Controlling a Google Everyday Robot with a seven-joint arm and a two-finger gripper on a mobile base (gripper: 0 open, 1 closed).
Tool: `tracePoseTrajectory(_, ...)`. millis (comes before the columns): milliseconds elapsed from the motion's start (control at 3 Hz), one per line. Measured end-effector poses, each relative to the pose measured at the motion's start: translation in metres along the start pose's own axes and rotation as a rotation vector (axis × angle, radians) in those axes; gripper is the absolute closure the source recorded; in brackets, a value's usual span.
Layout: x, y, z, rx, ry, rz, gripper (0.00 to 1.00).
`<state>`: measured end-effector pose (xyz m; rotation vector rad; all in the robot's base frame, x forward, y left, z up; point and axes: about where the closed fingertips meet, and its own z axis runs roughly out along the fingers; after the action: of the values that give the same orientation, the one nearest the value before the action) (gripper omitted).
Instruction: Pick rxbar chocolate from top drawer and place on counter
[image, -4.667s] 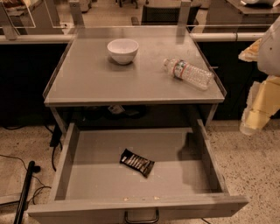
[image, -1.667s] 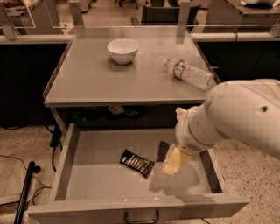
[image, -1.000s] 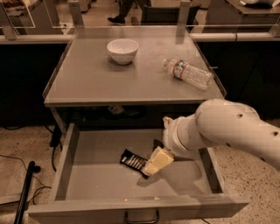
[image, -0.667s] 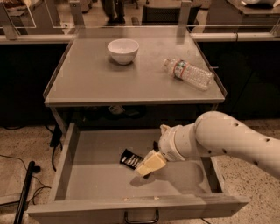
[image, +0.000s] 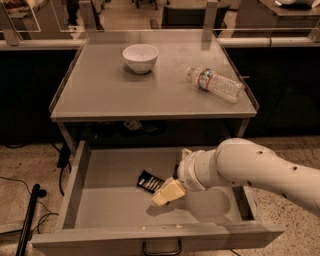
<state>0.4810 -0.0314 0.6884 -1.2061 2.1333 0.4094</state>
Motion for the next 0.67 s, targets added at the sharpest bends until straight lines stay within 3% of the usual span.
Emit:
tracePoseTrajectory(333,0.000,0.003,0.002,-0.008,0.002,-0.010,0.00)
tracePoseTrajectory(667,0.019,0.021,0.044,-0.088,0.056,-0.020,0.00)
